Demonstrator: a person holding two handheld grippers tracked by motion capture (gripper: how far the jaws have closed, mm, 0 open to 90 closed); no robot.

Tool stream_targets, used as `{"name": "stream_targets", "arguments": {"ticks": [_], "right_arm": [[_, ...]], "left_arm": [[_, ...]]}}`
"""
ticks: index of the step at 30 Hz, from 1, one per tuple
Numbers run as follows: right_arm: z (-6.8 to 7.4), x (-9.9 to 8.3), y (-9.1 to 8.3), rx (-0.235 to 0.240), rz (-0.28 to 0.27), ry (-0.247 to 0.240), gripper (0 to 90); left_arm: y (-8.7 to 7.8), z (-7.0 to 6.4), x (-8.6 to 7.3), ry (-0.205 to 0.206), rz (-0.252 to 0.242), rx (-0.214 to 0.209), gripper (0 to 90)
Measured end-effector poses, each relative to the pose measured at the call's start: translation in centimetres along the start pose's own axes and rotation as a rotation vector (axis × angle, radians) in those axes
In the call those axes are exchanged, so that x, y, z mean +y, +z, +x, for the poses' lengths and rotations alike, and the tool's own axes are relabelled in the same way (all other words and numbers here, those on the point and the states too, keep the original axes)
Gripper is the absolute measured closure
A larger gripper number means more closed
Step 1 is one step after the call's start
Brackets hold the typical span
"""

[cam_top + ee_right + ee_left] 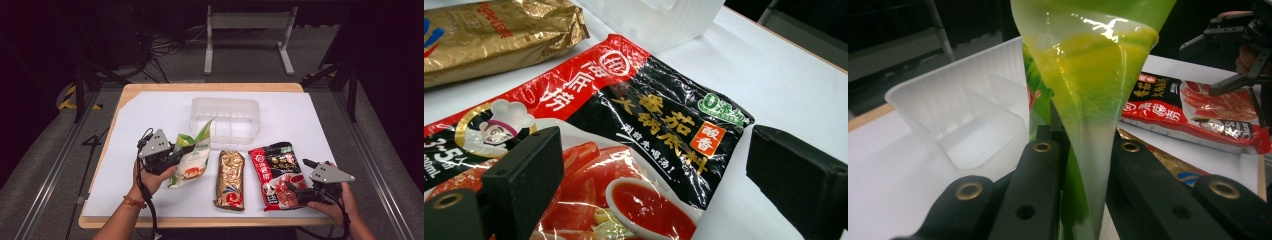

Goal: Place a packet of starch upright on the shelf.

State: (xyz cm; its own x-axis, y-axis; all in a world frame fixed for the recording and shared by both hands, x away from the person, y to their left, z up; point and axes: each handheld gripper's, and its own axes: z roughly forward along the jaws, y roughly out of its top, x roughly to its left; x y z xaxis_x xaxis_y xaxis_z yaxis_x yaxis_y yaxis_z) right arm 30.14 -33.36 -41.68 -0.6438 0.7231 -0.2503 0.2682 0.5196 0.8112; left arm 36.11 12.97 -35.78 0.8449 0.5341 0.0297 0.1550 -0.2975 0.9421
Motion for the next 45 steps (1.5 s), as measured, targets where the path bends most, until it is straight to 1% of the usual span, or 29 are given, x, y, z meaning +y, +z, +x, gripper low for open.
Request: {"name": "stream_targets", "arguments": {"ticks": [1,3,6,10,12,13,14,16,18,20,21,23,24,26,27,29,31,33,38,39,41,42,44,45], "right_arm": [[0.0,0.0,0.0,0.001,0.003,-0.005,8.9],[0.1,0.0,0.1,0.003,0.006,-0.010,8.9],[0.1,0.0,0.2,0.005,0.003,-0.005,8.9],[0.1,0.0,0.2,0.005,0.003,0.005,8.8],[0.1,-0.1,0.2,0.004,0.001,0.006,8.8],[0.1,-0.1,0.2,0.004,0.000,0.006,8.8],[0.1,-0.1,0.2,0.004,-0.001,0.008,8.8],[0.0,-0.1,0.2,0.006,-0.001,0.013,8.9],[0.1,-0.1,0.2,0.007,0.000,0.014,9.0],[0.1,0.0,0.2,0.005,0.000,0.010,9.0],[0.1,0.0,0.2,0.006,0.000,0.009,9.0],[0.1,-0.1,0.2,0.005,0.000,0.011,9.0],[0.1,-0.1,0.2,0.005,0.001,0.013,9.0],[0.1,-0.1,0.2,0.007,0.003,0.014,9.0],[0.1,-0.1,0.2,0.007,0.005,0.013,9.0],[0.1,-0.2,0.2,0.008,0.005,0.013,9.0],[0.1,-0.2,0.3,0.009,0.006,0.013,9.0],[0.1,-0.2,0.3,0.009,0.010,0.015,9.0],[0.1,-0.2,0.3,0.011,0.012,0.014,9.0],[0.1,-0.2,0.3,0.011,0.009,0.017,9.0],[0.1,-0.3,0.3,0.010,0.012,0.015,9.0],[0.1,-0.3,0.4,0.010,0.012,0.013,9.0],[0.1,-0.3,0.4,0.010,0.014,0.012,9.0],[0.1,-0.3,0.4,0.010,0.014,0.012,9.0]], "left_arm": [[0.0,0.0,0.1,-0.003,-0.009,0.006,86.4],[-0.1,0.0,0.4,0.006,-0.015,0.020,86.4],[-0.2,0.0,0.8,0.011,-0.023,0.025,86.4],[-0.6,0.2,2.1,0.022,-0.056,0.041,86.4],[-0.7,0.3,2.7,0.018,-0.072,0.045,86.4],[-0.7,0.3,3.0,0.026,-0.074,0.049,86.4],[-0.6,0.4,3.3,0.025,-0.077,0.049,86.5],[-0.3,0.6,3.9,0.039,-0.078,0.055,86.5],[-0.1,0.7,4.1,0.042,-0.079,0.058,86.5],[0.4,1.1,4.6,0.046,-0.083,0.063,86.5],[0.8,1.2,5.0,0.047,-0.085,0.073,86.5],[1.3,1.6,5.5,0.039,-0.098,0.077,86.5],[1.6,1.8,5.8,0.045,-0.097,0.080,86.5],[2.1,2.1,6.2,0.029,-0.106,0.081,86.5],[2.3,2.2,6.3,0.028,-0.106,0.087,86.5],[2.9,2.5,6.7,0.028,-0.104,0.113,86.5],[3.3,2.8,6.8,0.020,-0.114,0.121,86.6],[3.8,3.2,6.9,0.015,-0.114,0.141,86.6],[4.7,4.2,6.8,-0.019,-0.131,0.160,86.5],[4.9,4.3,6.8,-0.016,-0.130,0.171,86.5],[5.3,4.7,6.7,-0.031,-0.134,0.178,86.5],[5.6,4.9,6.7,-0.023,-0.135,0.190,86.6],[6.1,5.2,6.7,-0.038,-0.132,0.200,86.5],[6.1,5.2,6.7,-0.038,-0.132,0.200,86.5]]}}
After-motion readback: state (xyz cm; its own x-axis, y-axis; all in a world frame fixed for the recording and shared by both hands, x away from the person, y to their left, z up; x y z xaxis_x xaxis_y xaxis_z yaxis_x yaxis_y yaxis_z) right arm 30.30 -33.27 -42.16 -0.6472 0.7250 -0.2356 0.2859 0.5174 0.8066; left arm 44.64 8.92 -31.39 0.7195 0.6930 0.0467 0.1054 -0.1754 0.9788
